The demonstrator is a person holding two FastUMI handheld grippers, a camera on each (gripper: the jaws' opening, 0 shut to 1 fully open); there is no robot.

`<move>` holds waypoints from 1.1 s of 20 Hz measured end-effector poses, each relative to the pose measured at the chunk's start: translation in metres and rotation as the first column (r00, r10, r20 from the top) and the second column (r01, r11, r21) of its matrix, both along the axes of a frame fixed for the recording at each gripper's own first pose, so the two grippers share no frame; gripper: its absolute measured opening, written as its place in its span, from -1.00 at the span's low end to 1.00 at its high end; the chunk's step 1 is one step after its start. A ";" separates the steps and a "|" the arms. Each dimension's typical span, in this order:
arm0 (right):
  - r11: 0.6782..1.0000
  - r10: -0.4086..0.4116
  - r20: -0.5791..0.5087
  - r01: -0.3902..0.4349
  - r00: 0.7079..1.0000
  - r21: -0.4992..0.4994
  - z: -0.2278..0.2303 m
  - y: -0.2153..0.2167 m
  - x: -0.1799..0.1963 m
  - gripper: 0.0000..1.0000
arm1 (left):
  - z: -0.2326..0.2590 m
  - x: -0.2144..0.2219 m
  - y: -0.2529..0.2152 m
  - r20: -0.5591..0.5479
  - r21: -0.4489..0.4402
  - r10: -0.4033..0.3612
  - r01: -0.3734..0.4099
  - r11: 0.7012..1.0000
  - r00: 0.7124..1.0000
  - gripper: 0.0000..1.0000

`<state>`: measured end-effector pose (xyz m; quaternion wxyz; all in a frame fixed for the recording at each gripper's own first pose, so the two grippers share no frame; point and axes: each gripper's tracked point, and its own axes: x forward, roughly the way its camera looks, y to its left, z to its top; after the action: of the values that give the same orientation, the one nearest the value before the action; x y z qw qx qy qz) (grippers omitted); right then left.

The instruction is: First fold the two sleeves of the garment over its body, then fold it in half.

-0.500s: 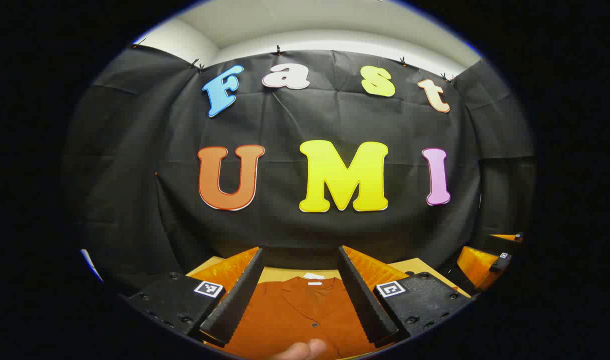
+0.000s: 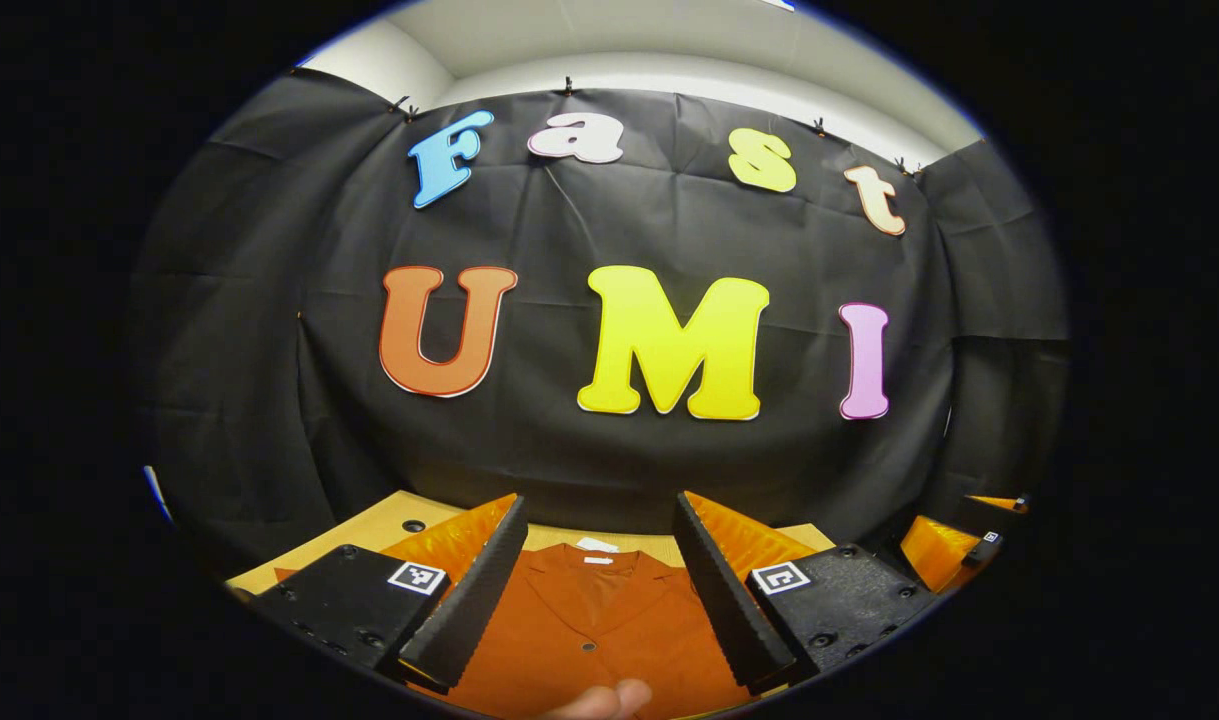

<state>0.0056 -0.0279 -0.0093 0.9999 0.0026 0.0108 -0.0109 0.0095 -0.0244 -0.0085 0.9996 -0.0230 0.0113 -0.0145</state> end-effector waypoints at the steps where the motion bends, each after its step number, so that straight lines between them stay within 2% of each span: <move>1: 1.000 -0.002 -0.003 0.002 1.000 -0.006 -0.002 -0.002 0.000 0.89 | -0.001 0.001 -0.004 -0.003 -0.002 -0.006 0.006 1.000 1.000 0.91; 9: 0.999 -0.049 -0.026 0.049 0.998 0.012 -0.008 -0.039 0.014 0.90 | -0.010 0.006 -0.025 -0.028 -0.005 -0.025 0.025 1.000 0.999 0.91; 14: 0.982 -0.188 -0.067 0.189 0.980 0.013 -0.017 -0.120 0.056 0.91 | -0.023 0.009 -0.036 -0.062 -0.021 -0.021 0.020 1.000 0.998 0.90; 18: 0.940 -0.339 -0.214 0.337 0.916 -0.047 -0.065 -0.208 0.092 0.90 | -0.032 0.008 -0.046 -0.097 -0.065 -0.015 0.008 0.998 0.995 0.90; 20: 0.924 -0.380 -0.331 0.372 0.864 -0.090 -0.103 -0.244 0.105 0.91 | -0.036 0.006 -0.046 -0.113 -0.055 0.010 -0.016 0.998 0.994 0.91; 22: 0.921 -0.374 -0.446 0.384 0.813 -0.073 -0.146 -0.271 0.120 0.89 | -0.035 0.004 -0.045 -0.112 -0.026 0.043 -0.046 0.999 0.993 0.91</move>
<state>0.1253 -0.2988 -0.1553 0.9473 0.0122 0.2418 -0.2098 0.0136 -0.0689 -0.0437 0.9970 -0.0380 0.0664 0.0089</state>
